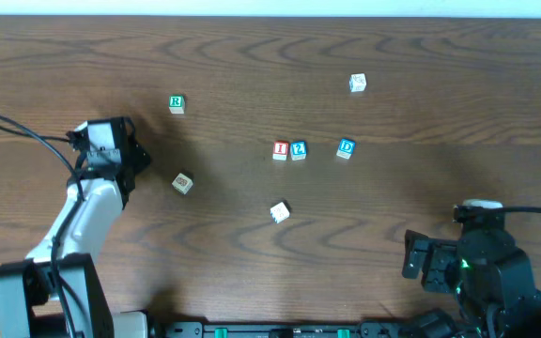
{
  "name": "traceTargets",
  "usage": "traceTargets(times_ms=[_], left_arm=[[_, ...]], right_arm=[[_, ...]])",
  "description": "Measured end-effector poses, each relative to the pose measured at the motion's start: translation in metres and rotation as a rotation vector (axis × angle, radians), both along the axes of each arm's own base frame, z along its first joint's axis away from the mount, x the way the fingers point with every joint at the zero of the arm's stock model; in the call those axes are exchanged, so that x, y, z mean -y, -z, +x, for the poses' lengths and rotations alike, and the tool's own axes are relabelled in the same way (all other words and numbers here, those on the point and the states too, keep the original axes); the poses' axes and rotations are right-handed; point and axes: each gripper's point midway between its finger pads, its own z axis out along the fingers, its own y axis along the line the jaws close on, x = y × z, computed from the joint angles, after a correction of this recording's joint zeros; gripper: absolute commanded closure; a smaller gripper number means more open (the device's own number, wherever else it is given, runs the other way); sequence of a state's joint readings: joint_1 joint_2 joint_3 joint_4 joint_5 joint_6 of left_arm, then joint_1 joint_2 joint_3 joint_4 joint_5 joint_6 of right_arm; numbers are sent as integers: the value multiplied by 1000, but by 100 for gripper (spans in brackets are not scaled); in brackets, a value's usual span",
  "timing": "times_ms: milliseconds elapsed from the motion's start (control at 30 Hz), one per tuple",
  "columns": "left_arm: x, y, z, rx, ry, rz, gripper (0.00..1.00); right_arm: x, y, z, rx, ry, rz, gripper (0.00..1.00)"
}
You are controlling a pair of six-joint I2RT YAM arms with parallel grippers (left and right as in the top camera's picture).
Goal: Spell out Ai2
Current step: 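Close the left gripper on the red 'A' block and lift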
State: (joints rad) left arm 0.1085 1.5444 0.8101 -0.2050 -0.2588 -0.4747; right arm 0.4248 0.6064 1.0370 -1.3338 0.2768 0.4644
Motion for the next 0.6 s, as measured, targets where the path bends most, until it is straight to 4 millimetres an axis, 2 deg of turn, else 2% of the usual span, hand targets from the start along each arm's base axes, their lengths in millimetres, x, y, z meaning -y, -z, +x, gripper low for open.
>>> traceTargets(times_ms=[167,433,600], left_arm=[[-2,4,3,8,-55,-27,5],[-15,27,-4,-25,-141,-91,4],[-15,34,1,-21,-131,-107,2]], right_arm=[[0,0,0,0,0,0,1],[0,0,0,0,0,0,1],[0,0,0,0,0,0,1]])
